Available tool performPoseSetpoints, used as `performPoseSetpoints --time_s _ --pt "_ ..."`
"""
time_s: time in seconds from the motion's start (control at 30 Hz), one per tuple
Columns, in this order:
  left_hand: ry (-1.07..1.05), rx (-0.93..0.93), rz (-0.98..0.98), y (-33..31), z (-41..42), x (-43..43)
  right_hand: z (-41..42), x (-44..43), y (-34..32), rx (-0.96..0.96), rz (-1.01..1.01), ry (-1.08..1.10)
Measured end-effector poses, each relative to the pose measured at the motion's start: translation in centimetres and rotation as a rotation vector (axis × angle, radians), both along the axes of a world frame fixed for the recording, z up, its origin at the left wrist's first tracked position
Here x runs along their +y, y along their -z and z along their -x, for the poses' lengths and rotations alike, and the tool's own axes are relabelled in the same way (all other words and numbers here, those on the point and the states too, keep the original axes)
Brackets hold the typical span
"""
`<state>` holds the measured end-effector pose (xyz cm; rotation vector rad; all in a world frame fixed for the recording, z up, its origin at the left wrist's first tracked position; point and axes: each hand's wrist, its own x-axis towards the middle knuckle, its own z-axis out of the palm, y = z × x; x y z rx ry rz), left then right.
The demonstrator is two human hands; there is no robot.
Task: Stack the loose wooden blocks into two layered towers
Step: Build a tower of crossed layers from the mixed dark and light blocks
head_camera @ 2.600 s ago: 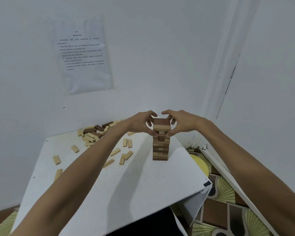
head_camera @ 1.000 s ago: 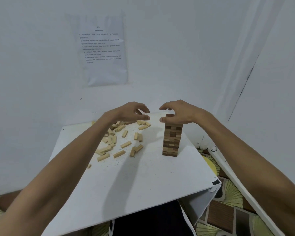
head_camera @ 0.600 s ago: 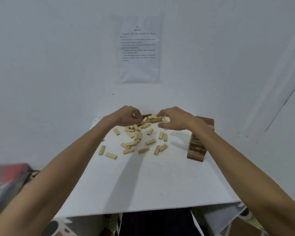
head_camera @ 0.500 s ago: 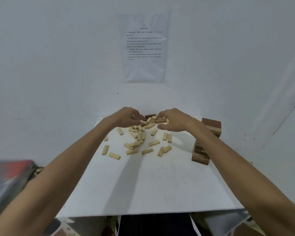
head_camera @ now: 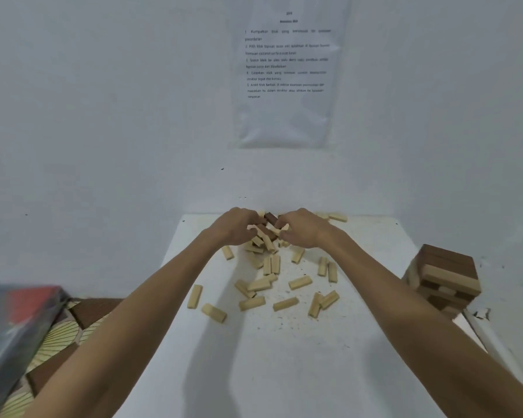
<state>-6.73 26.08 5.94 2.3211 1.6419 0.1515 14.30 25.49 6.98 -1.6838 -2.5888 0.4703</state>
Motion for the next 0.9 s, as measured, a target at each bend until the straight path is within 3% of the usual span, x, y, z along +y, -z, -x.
performPoseSetpoints --time_s 0.13,0.4,0.53,0.7,0.9 --pt "0.066 0.021 0.049 2.9 0.2 1.9 1.0 2.3 2.7 -0.003 0.010 -0.033" --pt "0.162 0.079 -0.092 5.2 1.6 2.1 0.5 2.4 5.6 -0.050 -0.125 0.011" --pt "0.123 0.089 -0.107 5.5 1.6 2.0 0.1 2.2 5.8 -0.098 -0.178 0.064" --pt "0.015 -0.077 -0.157 5.4 0.7 2.2 0.4 2.6 5.7 -0.028 -0.269 0.154" --pt "-0.083 -0.051 -0.115 6.2 -0.9 3.9 1.2 4.0 5.7 0.055 -0.197 0.106"
